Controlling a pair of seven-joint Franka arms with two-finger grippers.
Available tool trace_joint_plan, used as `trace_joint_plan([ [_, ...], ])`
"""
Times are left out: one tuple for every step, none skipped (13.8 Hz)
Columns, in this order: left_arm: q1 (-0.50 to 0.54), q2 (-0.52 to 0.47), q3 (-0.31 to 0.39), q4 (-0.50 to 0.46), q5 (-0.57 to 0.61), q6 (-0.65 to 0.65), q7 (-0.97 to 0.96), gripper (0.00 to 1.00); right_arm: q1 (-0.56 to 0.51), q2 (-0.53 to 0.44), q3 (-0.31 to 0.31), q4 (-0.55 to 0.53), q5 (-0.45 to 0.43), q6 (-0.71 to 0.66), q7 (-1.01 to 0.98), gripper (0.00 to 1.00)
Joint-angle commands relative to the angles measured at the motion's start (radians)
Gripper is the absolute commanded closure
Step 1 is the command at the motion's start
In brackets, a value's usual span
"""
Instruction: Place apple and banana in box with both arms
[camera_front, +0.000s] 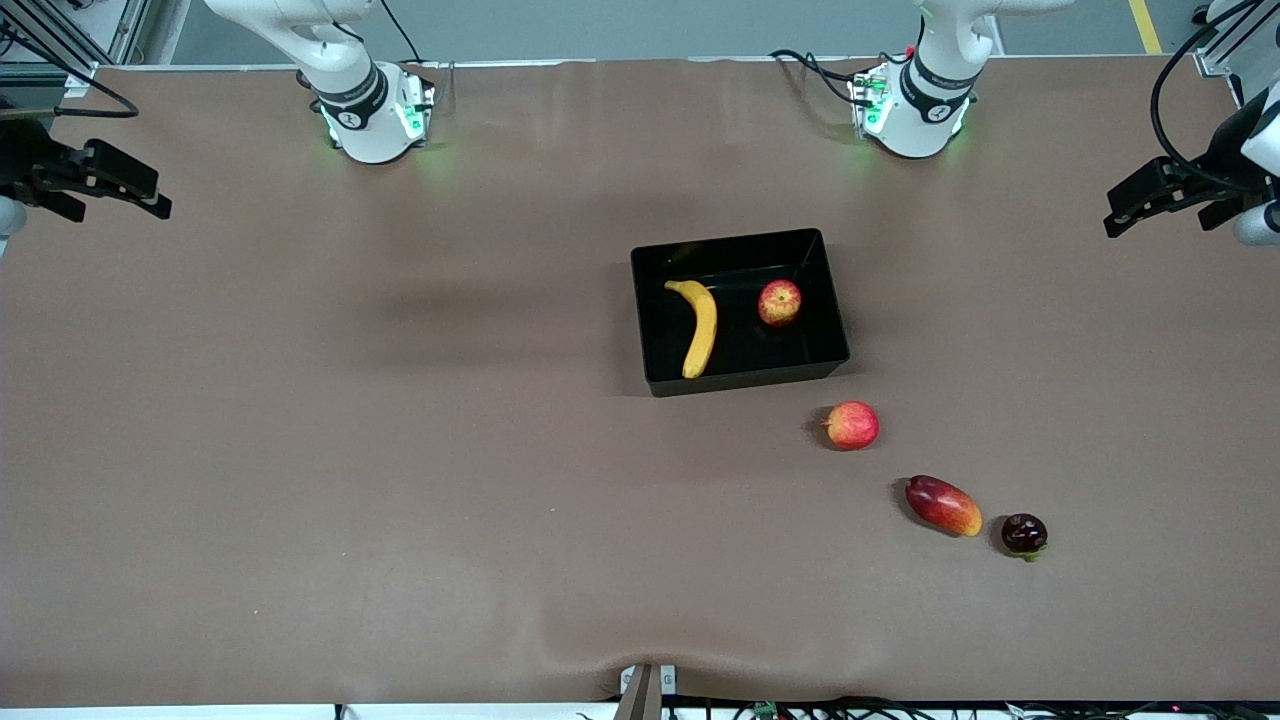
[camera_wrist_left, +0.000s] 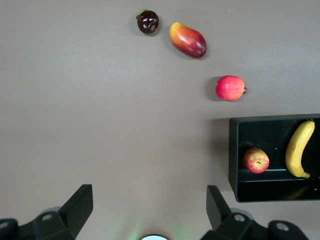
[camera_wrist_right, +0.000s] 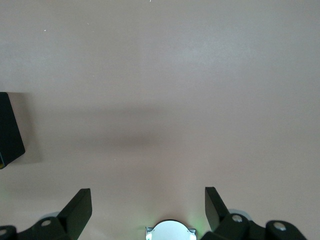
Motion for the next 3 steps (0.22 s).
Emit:
trace_joint_plan([
  [-0.010,0.016,0.003,0.022,-0.011,-0.010,0.012,0.00,0.030,-0.012,0.002,-0.006,-0.008,0.007,0.008,0.00],
  [-0.010,0.016,0.002,0.022,-0.011,-0.010,0.012,0.00,0.030,-0.012,0.002,-0.008,-0.007,0.008,0.008,0.00],
  [-0.010,0.015,0.000,0.022,-0.012,-0.015,0.012,0.00,0.041,-0.012,0.003,-0.008,-0.007,0.008,0.008,0.00],
])
